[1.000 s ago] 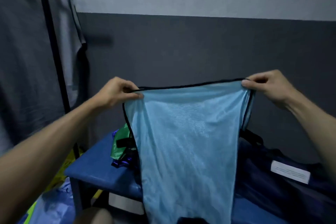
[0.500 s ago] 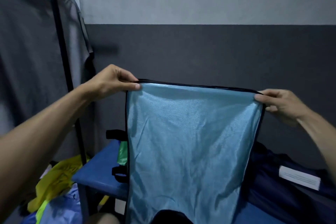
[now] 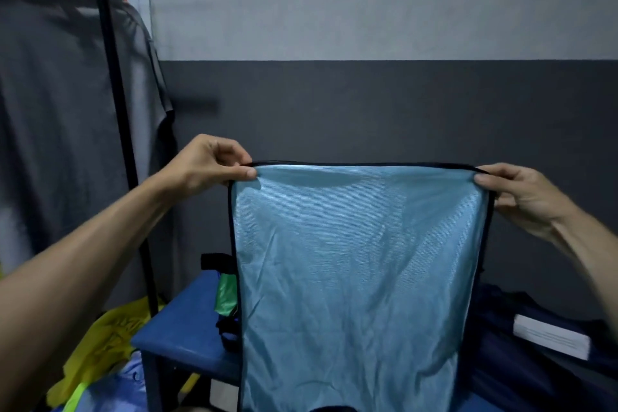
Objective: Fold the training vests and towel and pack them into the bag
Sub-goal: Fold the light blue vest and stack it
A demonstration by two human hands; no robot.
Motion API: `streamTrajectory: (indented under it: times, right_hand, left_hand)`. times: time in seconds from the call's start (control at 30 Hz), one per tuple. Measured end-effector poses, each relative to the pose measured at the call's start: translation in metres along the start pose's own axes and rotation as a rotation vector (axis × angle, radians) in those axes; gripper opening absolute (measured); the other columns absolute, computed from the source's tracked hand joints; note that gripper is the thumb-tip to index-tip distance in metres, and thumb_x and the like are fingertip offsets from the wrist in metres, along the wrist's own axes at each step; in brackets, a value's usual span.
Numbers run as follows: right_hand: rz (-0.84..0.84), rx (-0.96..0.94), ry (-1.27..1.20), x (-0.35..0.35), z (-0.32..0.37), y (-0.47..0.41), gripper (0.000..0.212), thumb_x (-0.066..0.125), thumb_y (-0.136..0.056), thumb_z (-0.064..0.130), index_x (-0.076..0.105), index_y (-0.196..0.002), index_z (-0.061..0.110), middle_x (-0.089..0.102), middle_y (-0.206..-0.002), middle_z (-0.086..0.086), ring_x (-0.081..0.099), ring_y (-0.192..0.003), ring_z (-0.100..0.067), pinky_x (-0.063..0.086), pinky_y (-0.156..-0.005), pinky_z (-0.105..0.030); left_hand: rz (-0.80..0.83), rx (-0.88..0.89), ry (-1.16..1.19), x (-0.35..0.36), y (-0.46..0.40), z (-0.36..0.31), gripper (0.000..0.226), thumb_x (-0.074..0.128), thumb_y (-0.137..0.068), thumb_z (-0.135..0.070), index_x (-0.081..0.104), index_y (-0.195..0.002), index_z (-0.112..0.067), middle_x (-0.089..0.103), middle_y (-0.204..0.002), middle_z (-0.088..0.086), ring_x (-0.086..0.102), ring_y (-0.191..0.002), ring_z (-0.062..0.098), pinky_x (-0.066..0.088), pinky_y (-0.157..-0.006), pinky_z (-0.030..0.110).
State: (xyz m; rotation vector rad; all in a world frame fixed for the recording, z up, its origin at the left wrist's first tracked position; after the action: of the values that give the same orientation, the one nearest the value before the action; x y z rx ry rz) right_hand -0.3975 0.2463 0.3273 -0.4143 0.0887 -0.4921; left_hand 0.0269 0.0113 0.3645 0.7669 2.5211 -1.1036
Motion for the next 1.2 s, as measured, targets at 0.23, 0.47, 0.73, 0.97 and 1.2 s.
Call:
streamTrajectory:
  times: [0.23,0.47,0.73,0.97,1.2]
  right_hand:
    - [0.030,0.047,0.090,0.005,0.012,0.011,0.048,0.081,-0.079,0.010,0.068,-0.126,0.011,0.068,-0.118,-0.007,0.072,-0.089,0.000,0.055,-0.069,-0.012]
    - [0.147,0.188,0.764,0.009,0.036,0.019,0.051,0.083,-0.073,0.047,0.076,-0.095,0.002,0.063,-0.071,-0.001,0.054,-0.059,-0.008,0.043,-0.059,-0.023]
    - [-0.100,0.050,0.799,0.003,0.076,0.013,0.025,0.071,-0.096,0.021,0.071,-0.100,-0.003,0.058,-0.060,-0.001,0.047,-0.037,0.000,0.039,-0.037,-0.013]
    - [-0.022,0.131,0.631,0.007,0.066,0.018,0.029,0.066,-0.098,0.019,0.066,-0.107,-0.009,0.053,-0.053,0.003,0.044,-0.038,-0.003,0.034,-0.036,-0.015]
    - [0.020,0.143,0.604,0.006,0.053,0.014,0.028,0.069,-0.095,0.021,0.069,-0.105,-0.005,0.057,-0.062,0.000,0.051,-0.047,-0.005,0.039,-0.041,-0.016]
  left_hand:
    - [0.084,-0.031,-0.047,0.005,-0.004,-0.008,0.030,0.083,-0.072,-0.027,0.078,-0.096,-0.009,0.071,-0.073,0.011,0.061,-0.070,0.010,0.053,-0.060,0.016]
    - [0.171,-0.084,0.012,0.001,-0.008,-0.016,0.030,0.083,-0.074,-0.043,0.078,-0.085,-0.015,0.075,-0.085,0.001,0.065,-0.074,0.004,0.054,-0.069,0.016]
    - [0.151,0.017,-0.164,-0.002,-0.008,-0.037,0.083,0.077,-0.051,-0.084,0.073,-0.092,-0.013,0.072,-0.077,-0.012,0.059,-0.068,-0.003,0.046,-0.065,0.011]
    - [0.141,-0.120,-0.154,-0.002,0.000,-0.017,0.032,0.075,-0.081,-0.035,0.070,-0.093,-0.006,0.058,-0.068,0.009,0.046,-0.048,0.017,0.032,-0.042,0.017]
    - [0.163,-0.119,-0.157,-0.001,0.001,-0.017,0.021,0.076,-0.084,-0.026,0.072,-0.089,-0.006,0.063,-0.061,0.004,0.053,-0.050,0.013,0.042,-0.042,0.020]
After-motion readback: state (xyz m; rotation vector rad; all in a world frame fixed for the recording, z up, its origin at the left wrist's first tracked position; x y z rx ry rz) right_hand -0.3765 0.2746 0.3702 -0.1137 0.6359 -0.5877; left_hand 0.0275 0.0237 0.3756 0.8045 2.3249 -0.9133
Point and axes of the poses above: each hand's wrist, its own y-axis away from the middle knuckle, its own x-axis out of the palm, z = x × y, the point moved 10 cm from there along -y, towards the middle knuckle
